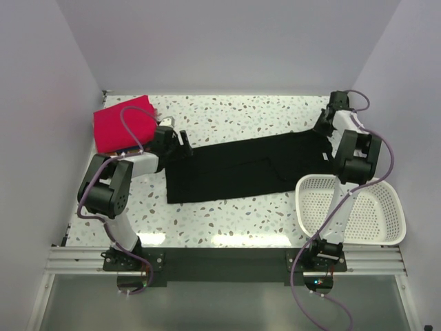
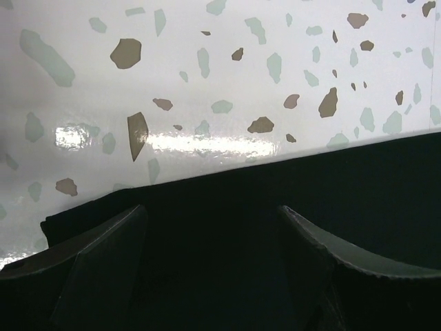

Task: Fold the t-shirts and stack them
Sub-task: Fold the tshirt

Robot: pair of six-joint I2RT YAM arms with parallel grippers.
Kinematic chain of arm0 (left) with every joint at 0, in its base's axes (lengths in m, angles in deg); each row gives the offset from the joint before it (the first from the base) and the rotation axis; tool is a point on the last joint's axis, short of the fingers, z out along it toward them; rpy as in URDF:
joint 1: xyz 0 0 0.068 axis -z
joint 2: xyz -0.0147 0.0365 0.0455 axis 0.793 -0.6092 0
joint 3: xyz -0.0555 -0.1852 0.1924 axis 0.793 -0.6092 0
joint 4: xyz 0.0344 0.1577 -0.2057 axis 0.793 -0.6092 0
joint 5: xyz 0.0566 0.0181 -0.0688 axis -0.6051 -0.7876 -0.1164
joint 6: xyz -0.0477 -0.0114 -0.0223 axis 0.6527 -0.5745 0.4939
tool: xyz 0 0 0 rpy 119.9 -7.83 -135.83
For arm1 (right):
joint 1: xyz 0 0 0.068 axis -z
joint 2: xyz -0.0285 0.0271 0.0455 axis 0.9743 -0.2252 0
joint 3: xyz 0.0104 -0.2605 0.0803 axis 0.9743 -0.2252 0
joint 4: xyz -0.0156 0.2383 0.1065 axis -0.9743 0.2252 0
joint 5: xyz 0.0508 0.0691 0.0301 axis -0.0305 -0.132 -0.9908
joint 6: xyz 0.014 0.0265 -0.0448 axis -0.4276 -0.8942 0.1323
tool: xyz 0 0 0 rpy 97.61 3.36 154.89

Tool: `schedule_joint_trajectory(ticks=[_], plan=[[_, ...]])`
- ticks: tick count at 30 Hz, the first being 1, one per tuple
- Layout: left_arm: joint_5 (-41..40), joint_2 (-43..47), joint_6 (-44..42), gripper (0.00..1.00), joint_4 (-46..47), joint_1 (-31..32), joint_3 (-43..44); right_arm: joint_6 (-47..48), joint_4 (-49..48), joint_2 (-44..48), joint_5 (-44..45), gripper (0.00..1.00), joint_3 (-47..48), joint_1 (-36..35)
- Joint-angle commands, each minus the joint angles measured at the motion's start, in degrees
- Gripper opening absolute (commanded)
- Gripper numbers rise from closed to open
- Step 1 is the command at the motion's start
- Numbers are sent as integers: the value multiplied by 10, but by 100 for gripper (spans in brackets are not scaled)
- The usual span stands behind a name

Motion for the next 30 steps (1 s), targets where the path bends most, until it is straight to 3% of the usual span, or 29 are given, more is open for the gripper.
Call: schedule_joint_trajectory(ticks=[1, 8, 11, 17, 23, 30], plan=[[-38, -11, 14, 81, -84, -13, -29, -40, -26, 3, 12, 7, -1, 28], [-41, -14, 15, 81, -84, -13, -24, -62, -44, -2, -24, 11, 20, 45], [-35, -13, -3, 82, -80, -11, -7, -53, -43, -7, -55, 31, 36, 45], [-38, -4, -42, 87, -111, -4, 79, -36, -61, 52, -73, 53, 8, 45], [-71, 23, -64, 90, -125, 31, 94, -1, -63, 154, -50, 60, -78, 19], [-55, 41, -52, 91, -86, 93, 18, 6, -56, 251, -24, 61, -201, -39]])
